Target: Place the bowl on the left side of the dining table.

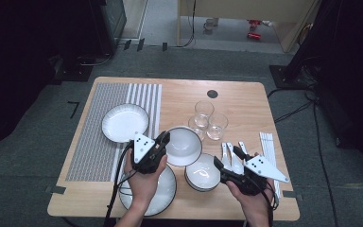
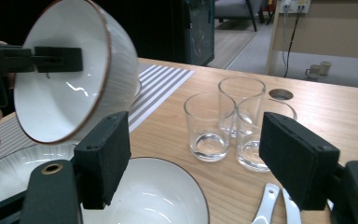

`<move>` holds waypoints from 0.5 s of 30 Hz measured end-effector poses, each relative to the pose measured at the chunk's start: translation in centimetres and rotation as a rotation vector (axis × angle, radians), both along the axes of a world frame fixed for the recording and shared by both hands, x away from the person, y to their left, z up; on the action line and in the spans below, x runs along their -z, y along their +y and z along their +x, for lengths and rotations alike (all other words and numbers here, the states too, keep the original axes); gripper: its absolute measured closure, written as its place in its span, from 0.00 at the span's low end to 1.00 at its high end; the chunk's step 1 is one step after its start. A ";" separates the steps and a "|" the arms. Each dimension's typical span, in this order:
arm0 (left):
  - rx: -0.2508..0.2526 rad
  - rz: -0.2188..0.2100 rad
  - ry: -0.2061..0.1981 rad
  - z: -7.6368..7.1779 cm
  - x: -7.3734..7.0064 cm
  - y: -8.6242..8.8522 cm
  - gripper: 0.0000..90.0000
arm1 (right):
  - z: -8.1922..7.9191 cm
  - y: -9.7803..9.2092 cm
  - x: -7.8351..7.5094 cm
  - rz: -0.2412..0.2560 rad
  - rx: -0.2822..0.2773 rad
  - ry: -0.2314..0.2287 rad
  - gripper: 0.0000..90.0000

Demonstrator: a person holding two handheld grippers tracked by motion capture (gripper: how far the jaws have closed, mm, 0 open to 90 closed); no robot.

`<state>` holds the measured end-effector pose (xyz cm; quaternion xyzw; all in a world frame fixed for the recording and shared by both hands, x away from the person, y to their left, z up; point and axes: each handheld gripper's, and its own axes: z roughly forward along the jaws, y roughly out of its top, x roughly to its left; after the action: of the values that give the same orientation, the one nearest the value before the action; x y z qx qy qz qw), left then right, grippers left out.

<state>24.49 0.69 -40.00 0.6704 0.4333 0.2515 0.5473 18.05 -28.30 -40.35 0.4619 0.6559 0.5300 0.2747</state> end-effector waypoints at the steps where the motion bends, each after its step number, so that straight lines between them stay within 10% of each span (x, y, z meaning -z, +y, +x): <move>1: -0.003 -0.002 0.000 0.1 0.0 0.1 0.93 | 0.0 -0.1 0.0 0.002 0.003 0.006 0.28; 15: -0.033 -0.007 0.006 1.3 0.2 2.3 0.93 | 0.5 -1.3 0.5 -0.013 0.047 0.021 0.28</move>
<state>25.80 3.02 -40.25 0.6621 0.4469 0.2570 0.5439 18.57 -29.61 -40.85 0.4810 0.6512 0.5143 0.2830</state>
